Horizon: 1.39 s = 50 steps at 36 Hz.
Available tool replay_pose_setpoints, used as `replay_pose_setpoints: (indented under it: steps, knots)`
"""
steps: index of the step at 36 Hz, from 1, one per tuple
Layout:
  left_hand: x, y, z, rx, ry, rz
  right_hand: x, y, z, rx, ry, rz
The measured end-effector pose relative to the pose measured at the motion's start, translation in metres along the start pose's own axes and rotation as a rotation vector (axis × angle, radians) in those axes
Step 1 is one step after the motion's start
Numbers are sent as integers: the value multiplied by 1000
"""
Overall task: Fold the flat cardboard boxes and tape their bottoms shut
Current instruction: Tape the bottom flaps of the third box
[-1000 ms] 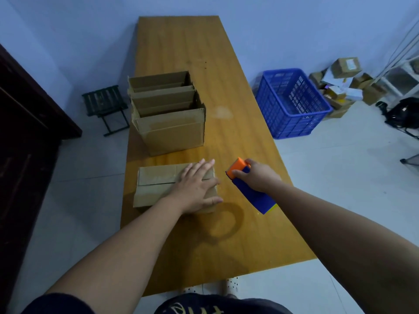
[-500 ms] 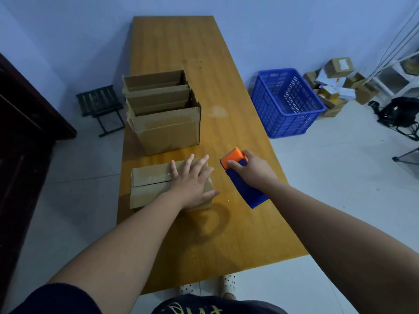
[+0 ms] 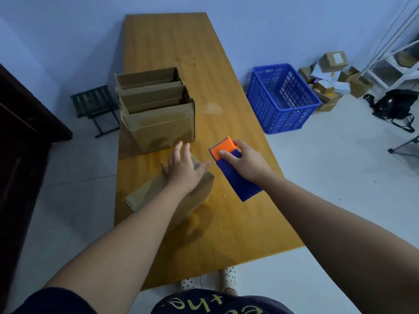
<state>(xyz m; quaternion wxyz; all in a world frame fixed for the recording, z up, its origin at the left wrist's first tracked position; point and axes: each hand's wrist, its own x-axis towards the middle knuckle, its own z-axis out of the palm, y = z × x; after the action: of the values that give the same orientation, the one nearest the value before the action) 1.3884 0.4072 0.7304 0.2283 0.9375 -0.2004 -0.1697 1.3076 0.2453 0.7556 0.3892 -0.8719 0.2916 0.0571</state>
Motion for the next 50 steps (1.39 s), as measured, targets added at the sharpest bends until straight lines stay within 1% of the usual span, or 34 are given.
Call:
replay_pose_setpoints:
  steps: [2,3,4,6,7,10,14,16,18,21,22,24,26,28,30,33,36,39,41,43,45,48,50]
  knots:
    - [-1,-9,-8,-249,110,33,-2,-2,2,5,-20,-6]
    - [-3,-14,-13,-323,152,46,-3,-3,4,8,-26,-12]
    - [-5,-20,-17,-348,177,60,-4,-4,6,12,-28,-22]
    - [-7,-34,-27,-279,169,100,-6,-7,12,20,-36,-44]
    - [-9,-40,-31,-219,126,116,-8,-9,14,21,-44,-58]
    - [-19,-58,-45,-85,-81,116,-10,-15,20,-2,-64,-80]
    - [-33,-74,-56,-20,-268,23,-11,-24,24,-125,-62,-126]
    - [-38,-78,-59,-61,-346,-32,-12,-27,25,-171,-59,-138]
    - [-43,-79,-64,-78,-464,-55,-12,-29,27,-180,-52,-122]
    - [-47,-80,-74,60,-669,-80,-13,-29,31,-263,-30,-124]
    - [-47,-81,-76,99,-713,-95,-13,-29,33,-306,-23,-137]
    - [-49,-82,-76,150,-744,-105,-11,-28,36,-336,-14,-145]
    - [-50,-86,-75,172,-719,-85,-10,-28,36,-305,-14,-138]
    - [-50,-89,-73,139,-682,-76,-10,-28,34,-265,-16,-142]
    - [-50,-91,-68,73,-629,-78,-11,-30,32,-227,-29,-169]
    - [-49,-89,-53,-45,-504,-93,-14,-33,28,-182,-83,-245]
    - [-51,-77,-36,-179,-422,-120,-17,-37,25,-240,-143,-307]
    - [-52,-66,-22,-216,-344,-124,-19,-39,23,-322,-83,-323]
    - [-50,-59,-14,-251,-305,-125,-20,-42,21,-287,-36,-319]
    - [-46,-54,-5,-298,-260,-117,-21,-45,16,-223,-26,-325]
    - [-44,-48,3,-316,-208,-76,-21,-48,11,-205,-54,-336]
    - [-44,-40,13,-403,-105,-10,-24,-56,3,-230,-146,-340]
    - [-44,-36,19,-268,-65,7,-24,-60,-1,-213,-216,-333]
